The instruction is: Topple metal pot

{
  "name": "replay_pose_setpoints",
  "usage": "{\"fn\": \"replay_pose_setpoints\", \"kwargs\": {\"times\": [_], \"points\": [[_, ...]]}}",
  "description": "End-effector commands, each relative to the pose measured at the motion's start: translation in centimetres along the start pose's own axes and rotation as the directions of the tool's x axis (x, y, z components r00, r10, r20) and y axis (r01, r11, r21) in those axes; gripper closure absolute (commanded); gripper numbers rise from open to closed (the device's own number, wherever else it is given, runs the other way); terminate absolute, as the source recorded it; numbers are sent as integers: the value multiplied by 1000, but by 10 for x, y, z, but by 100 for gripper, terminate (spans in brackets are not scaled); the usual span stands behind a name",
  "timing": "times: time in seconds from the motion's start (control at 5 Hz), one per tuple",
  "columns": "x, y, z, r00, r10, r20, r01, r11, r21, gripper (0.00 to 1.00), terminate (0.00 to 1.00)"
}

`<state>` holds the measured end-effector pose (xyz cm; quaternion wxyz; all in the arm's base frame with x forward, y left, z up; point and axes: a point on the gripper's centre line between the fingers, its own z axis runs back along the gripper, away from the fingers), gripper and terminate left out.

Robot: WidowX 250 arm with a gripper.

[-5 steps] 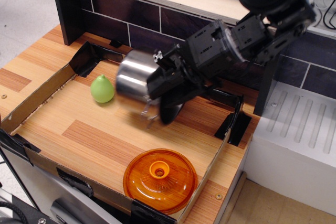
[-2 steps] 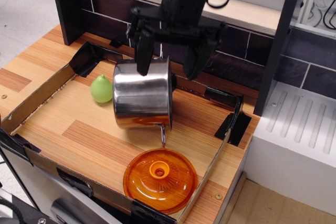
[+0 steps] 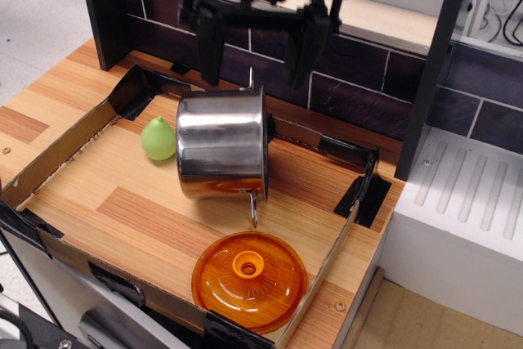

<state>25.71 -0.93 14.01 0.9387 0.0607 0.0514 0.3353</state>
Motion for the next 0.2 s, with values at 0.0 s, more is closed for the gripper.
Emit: {"fn": "replay_pose_setpoints", "kwargs": {"times": [0.0], "points": [[3, -3, 15, 999, 6, 41, -4, 999, -44, 0, 100]]}}
